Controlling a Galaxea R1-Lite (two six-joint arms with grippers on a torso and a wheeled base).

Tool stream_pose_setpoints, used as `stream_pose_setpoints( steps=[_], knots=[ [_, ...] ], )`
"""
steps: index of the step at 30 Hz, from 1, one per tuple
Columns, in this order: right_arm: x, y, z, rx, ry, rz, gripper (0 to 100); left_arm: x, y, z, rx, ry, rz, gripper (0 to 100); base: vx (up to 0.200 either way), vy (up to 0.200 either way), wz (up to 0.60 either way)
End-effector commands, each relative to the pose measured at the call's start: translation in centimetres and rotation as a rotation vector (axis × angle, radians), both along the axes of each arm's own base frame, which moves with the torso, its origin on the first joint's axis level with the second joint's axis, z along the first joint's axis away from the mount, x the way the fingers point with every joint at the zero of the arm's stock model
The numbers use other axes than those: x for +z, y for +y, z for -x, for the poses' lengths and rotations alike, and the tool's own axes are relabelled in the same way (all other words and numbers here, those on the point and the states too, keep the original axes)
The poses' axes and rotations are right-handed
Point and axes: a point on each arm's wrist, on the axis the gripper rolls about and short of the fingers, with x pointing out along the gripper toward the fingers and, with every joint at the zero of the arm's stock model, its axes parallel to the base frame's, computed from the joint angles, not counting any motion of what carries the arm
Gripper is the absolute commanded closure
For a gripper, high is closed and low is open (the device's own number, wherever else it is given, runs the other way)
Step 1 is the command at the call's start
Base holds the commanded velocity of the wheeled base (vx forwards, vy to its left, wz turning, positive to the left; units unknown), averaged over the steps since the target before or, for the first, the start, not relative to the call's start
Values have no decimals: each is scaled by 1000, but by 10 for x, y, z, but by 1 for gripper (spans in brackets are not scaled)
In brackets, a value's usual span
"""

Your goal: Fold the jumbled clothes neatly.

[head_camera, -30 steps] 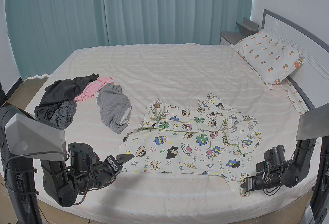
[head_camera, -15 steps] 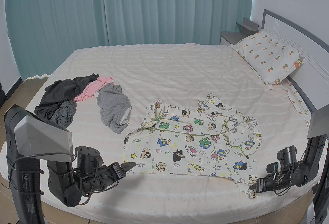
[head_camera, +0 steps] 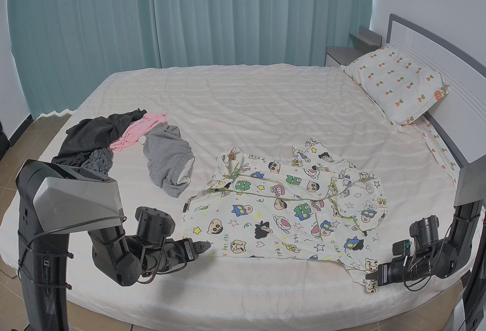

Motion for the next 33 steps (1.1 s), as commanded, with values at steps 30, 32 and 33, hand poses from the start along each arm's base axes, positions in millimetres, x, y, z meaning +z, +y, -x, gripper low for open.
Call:
stream_pose_setpoints(
  steps=[30,32,33],
  knots=[
    [-3,1,5,3,-1,-2,100,-15,-25,-25,-46,78,-175,100,0,0,0],
    [-3,1,5,3,0,-2,100,-15,-24,-25,-37,80,-179,100,0,0,0],
    [-3,1,5,3,0,-2,100,-15,-24,-25,-28,74,-185,100,0,0,0]
  ],
)
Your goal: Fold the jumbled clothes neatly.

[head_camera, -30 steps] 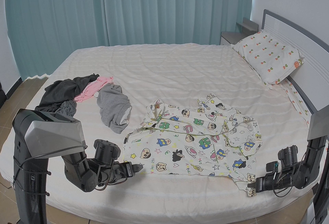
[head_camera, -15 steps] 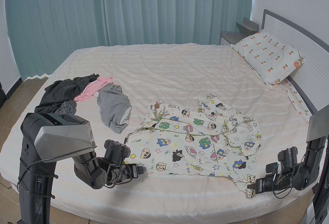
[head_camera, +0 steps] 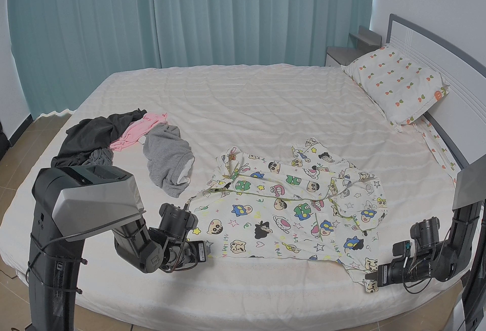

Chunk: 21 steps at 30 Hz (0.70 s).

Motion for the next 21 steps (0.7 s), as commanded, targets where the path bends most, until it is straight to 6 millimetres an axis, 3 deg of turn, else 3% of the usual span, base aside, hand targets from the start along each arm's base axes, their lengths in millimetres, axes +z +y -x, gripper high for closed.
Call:
stream_pose_setpoints(
  steps=[1,11,21],
  knots=[
    [-1,0,0,0,4,0,100,1,0,-1,27,-17,-17,100,0,0,0],
    [0,-1,6,1,19,4,100,0,1,6,61,-7,-33,100,0,0,0],
    [1,-8,15,10,25,31,100,23,9,29,65,2,-26,100,0,0,0]
  ],
)
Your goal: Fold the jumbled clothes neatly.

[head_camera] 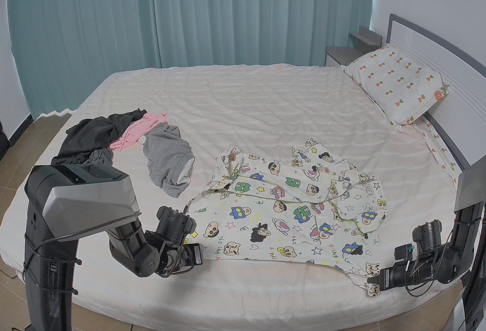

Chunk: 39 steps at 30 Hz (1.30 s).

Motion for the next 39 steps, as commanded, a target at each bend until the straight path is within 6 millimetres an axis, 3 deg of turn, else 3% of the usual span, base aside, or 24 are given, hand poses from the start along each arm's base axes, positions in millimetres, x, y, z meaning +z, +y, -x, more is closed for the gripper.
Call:
stream_pose_setpoints(
  steps=[1,16,23,39],
  knots=[
    [0,-3,3,-1,3,8,100,13,2,9,3,-9,9,100,0,0,0],
    [1,-8,21,55,31,52,100,22,2,61,-82,132,-53,100,0,0,0],
    [3,-8,27,85,61,67,100,29,4,71,-93,195,-88,100,0,0,0],
    [4,-7,36,133,123,88,100,25,10,91,-110,293,-141,100,0,0,0]
  ],
)
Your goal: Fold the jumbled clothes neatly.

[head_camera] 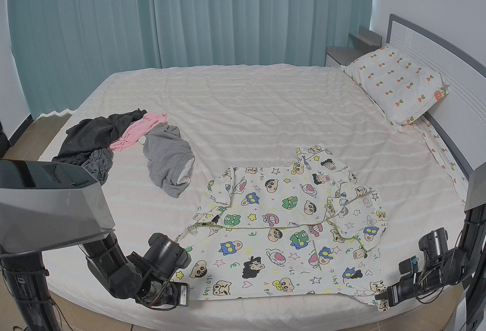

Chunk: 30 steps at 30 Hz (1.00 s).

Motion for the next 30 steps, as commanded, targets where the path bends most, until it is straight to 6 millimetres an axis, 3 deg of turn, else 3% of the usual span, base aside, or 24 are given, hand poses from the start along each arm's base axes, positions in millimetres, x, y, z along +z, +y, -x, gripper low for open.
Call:
stream_pose_setpoints(
  steps=[1,11,12,13,20,25,26,30],
  knots=[
    [0,1,6,5,30,2,100,-1,0,5,-9,13,-8,100,0,0,0],
    [-1,1,8,9,45,6,100,-2,-2,11,29,34,-2,100,0,0,0],
    [-2,1,8,8,47,6,100,-2,-1,12,30,37,-5,0,0,0,0],
    [-2,1,8,8,47,6,0,-2,-2,13,25,40,-6,0,0,0,0],
    [5,0,5,-2,-5,4,0,10,0,17,48,7,26,0,0,0,0],
    [26,0,2,-12,-132,-9,0,48,3,17,96,-114,131,0,0,0,0],
    [26,0,2,-12,-132,-9,0,48,3,17,96,-114,131,0,0,0,0],
    [44,6,-3,-26,-237,-48,0,73,-3,6,114,-223,215,0,0,0,0]
  ],
)
